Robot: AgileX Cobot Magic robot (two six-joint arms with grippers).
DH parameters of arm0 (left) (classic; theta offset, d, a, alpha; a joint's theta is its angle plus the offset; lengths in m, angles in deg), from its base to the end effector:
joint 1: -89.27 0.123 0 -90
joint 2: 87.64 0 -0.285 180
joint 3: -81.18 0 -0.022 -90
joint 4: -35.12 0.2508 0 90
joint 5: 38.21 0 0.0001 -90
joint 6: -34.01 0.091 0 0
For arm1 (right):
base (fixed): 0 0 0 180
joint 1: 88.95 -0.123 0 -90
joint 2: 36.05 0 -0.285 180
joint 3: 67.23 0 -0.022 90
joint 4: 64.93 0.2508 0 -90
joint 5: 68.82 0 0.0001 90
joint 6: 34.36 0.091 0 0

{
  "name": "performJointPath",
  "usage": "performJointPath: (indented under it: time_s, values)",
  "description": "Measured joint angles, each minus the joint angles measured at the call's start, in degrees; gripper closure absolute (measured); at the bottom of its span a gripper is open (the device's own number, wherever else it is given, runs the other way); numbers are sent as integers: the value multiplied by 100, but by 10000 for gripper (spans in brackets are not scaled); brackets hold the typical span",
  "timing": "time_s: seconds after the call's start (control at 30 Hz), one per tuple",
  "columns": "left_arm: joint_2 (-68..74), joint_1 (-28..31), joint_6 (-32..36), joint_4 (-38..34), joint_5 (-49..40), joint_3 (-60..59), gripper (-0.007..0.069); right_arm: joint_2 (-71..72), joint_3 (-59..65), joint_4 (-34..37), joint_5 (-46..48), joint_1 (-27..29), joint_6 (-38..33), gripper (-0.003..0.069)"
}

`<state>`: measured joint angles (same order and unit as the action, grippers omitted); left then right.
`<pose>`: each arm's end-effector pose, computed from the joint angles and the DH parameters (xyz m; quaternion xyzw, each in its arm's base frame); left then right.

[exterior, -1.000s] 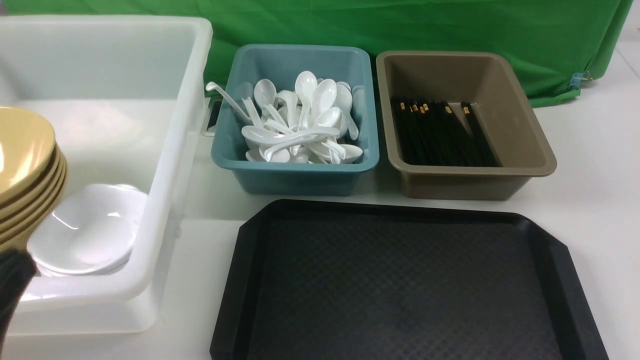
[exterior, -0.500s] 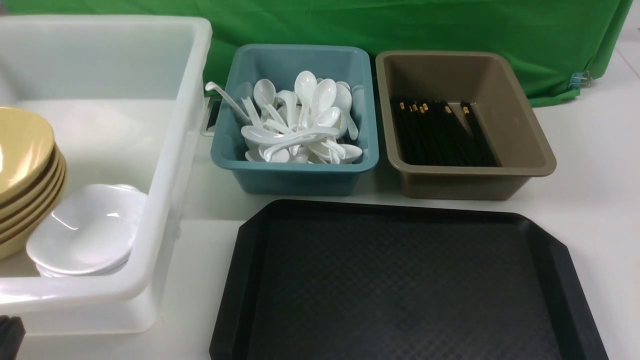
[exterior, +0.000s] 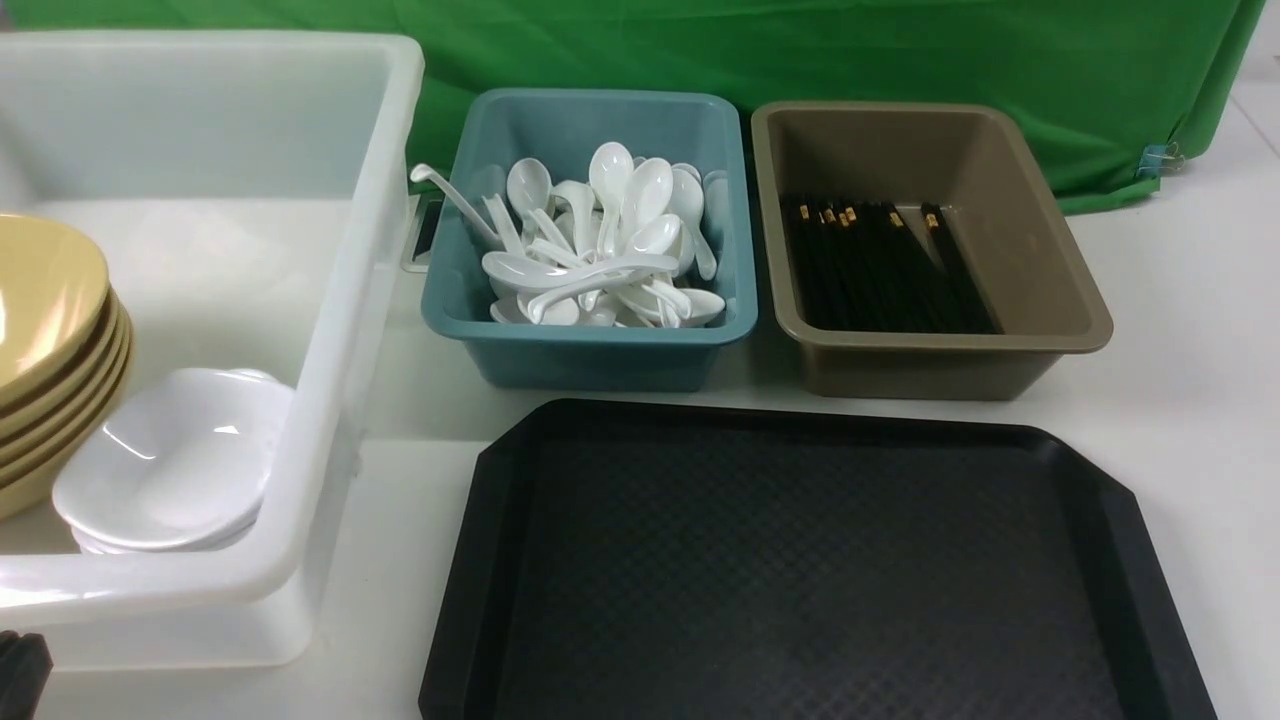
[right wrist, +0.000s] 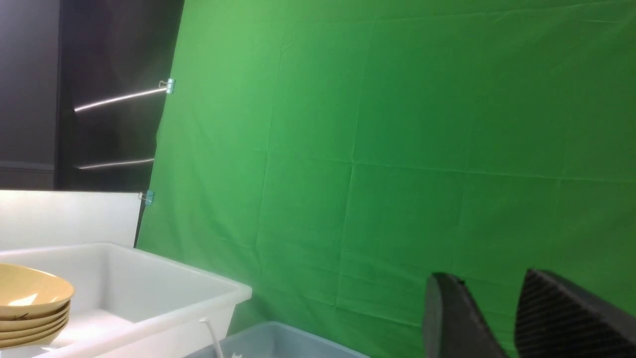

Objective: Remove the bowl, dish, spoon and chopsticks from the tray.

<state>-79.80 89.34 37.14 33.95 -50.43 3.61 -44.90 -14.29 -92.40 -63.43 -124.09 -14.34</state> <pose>0.0561 -0.0003 0.1917 0.0140 0.7524 0.0102 0.6584 0.0125 0.0039 0.3408 -0.1819 0.5180 0.1892 0.8141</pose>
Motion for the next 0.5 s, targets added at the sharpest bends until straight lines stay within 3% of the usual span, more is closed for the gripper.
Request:
performJointPath:
  time_s: [0.5]
  values:
    - [-8, 0, 0, 0, 0, 0, 609, 0, 0, 181, 0, 0, -12, 426]
